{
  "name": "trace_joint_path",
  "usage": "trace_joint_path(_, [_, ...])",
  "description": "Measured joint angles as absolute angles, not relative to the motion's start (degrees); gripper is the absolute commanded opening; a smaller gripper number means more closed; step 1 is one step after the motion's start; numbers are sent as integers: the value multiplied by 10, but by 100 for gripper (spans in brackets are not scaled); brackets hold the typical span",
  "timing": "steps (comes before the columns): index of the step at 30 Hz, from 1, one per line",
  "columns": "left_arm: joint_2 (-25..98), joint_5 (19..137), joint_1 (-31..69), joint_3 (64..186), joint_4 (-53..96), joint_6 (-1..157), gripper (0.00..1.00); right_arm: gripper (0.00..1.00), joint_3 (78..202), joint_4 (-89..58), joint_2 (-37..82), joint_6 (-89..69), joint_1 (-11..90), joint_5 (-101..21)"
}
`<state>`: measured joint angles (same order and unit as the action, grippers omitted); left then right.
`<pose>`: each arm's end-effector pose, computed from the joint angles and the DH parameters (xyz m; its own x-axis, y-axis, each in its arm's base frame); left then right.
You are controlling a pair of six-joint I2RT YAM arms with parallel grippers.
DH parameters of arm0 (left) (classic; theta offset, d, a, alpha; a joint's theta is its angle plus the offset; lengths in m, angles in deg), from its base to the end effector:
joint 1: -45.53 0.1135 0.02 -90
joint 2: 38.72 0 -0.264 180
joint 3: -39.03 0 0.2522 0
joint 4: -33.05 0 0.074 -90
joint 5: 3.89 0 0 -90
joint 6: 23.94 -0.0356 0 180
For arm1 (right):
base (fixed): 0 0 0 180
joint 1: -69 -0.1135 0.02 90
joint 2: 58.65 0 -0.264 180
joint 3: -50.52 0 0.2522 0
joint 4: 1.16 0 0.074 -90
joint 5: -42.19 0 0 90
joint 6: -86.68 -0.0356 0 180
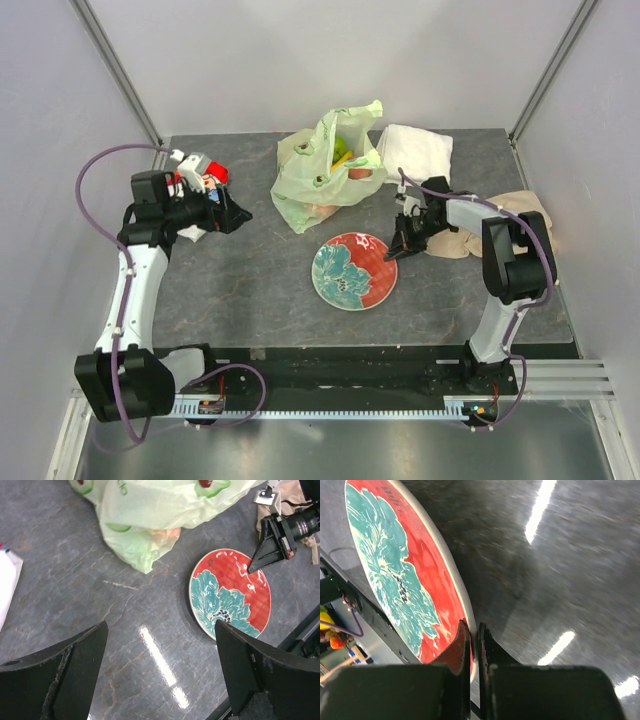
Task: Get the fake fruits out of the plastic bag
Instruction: Move the plate to the center of the board, then adjust the plastic bag at the center of the board.
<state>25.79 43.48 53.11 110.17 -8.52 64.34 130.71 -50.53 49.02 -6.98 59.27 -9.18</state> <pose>0.2401 0.0076 0.3235 -0.5539 -0.0514 -0.8310 0.4701 0.8045 -0.3631 0.3383 0.0806 0.1495 -0.9752 -0.1166 -0.1882 -0.2102 0.7549 0.6212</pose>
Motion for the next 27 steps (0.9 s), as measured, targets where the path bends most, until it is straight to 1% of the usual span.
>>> trace_joint_path(1, [268, 435, 520, 1115, -85, 643, 95, 4, 1303, -506, 485, -70, 599, -94])
trace_joint_path(2, [280, 437, 506, 1130, -85, 643, 95, 8, 1300, -506, 482, -70, 604, -95])
trace_joint_path(3, [293, 438, 489, 1150, -86, 643, 95, 17, 1298, -508, 479, -70, 608, -97])
trace_joint_path(4, [305, 440, 470, 1168, -85, 642, 96, 31, 1298, -509, 477, -70, 610, -100])
trace_joint_path(5, [315, 441, 453, 1184, -85, 641, 96, 50, 1298, -509, 474, -69, 610, -104])
trace_joint_path(7, [341, 454, 403, 1229, -87, 633, 98, 64, 1298, -510, 470, -68, 608, -135])
trace_joint_path(8, [356, 460, 374, 1257, -90, 627, 98, 77, 1298, -512, 469, -63, 609, -147])
trace_joint_path(10, [390, 483, 327, 1312, -87, 607, 99, 97, 1299, -521, 462, -57, 613, -168])
trace_joint_path(13, [450, 515, 271, 1396, -80, 573, 99, 98, 1309, -537, 431, -50, 621, -182])
trace_joint_path(18, [560, 564, 212, 1513, -67, 508, 99, 98, 1348, -551, 351, -50, 628, -179])
trace_joint_path(21, [614, 586, 179, 1549, -63, 458, 99, 98, 1381, -555, 307, -51, 628, -170])
trace_joint_path(24, [659, 602, 143, 1572, -64, 412, 99, 98, 1425, -557, 289, -49, 628, -167])
trace_joint_path(27, [695, 614, 116, 1589, -64, 377, 92, 98, 1472, -537, 287, -46, 629, -173])
